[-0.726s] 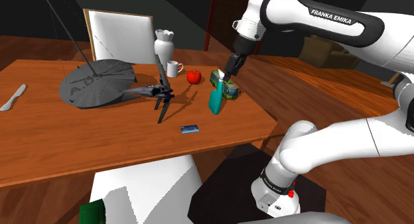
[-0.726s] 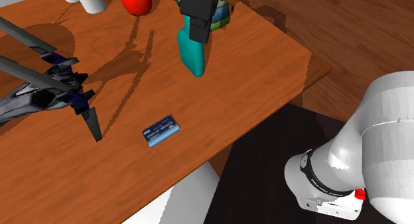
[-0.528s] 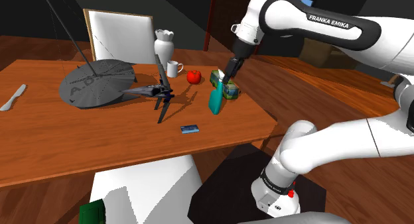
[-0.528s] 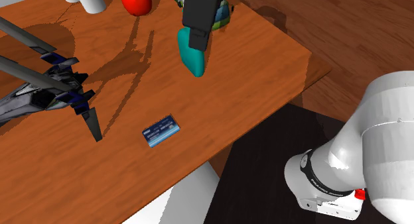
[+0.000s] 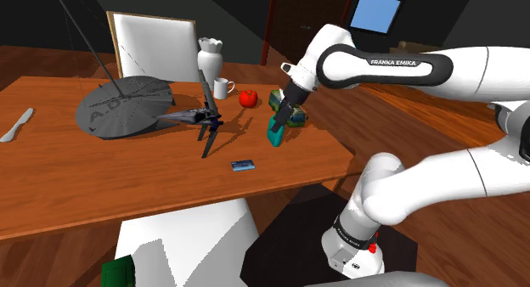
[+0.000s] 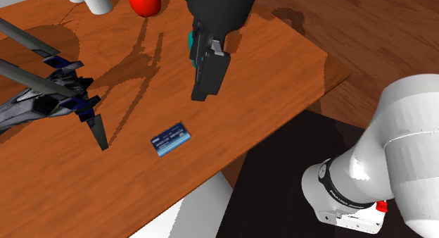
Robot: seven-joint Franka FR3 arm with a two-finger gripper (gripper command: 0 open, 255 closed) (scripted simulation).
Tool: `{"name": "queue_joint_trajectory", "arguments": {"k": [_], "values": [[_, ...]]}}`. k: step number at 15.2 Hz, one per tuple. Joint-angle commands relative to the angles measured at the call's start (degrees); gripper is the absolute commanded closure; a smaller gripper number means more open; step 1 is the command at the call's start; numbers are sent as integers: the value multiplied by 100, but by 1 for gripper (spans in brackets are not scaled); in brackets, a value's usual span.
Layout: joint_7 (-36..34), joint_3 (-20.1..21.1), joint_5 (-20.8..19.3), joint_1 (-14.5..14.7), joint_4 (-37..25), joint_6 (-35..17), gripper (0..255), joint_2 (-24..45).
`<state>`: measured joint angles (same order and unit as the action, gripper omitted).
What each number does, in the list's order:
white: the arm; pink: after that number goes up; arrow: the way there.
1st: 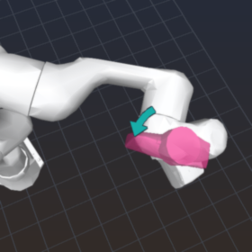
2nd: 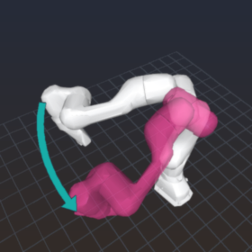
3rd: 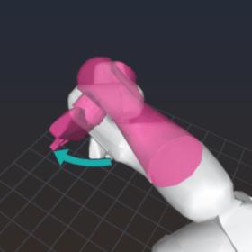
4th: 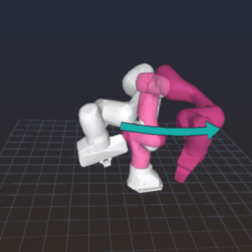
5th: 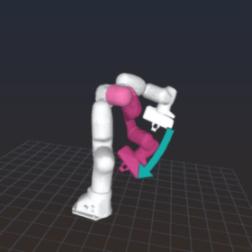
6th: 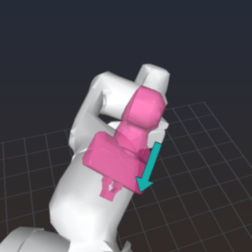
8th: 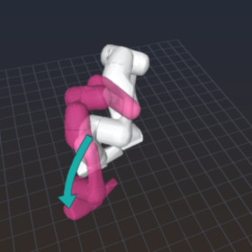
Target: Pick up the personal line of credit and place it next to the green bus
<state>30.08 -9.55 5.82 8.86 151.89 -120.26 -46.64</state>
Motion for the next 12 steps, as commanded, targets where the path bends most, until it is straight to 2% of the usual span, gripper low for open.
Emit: {"name": "queue_joint_trajectory", "arguments": {"k": [1,4,6,9,11,12], "values": [[606,-266,131,265,333,-671,0,176],[1572,-753,407,769,654,-1554,0,557],[2295,-1160,670,1221,784,-2123,0,883],[3546,-1954,1247,2155,846,-2902,0,1431],[4521,-2653,1794,3001,793,-3337,0,1796],[4713,-2811,1906,3190,774,-3410,0,1860]]}}
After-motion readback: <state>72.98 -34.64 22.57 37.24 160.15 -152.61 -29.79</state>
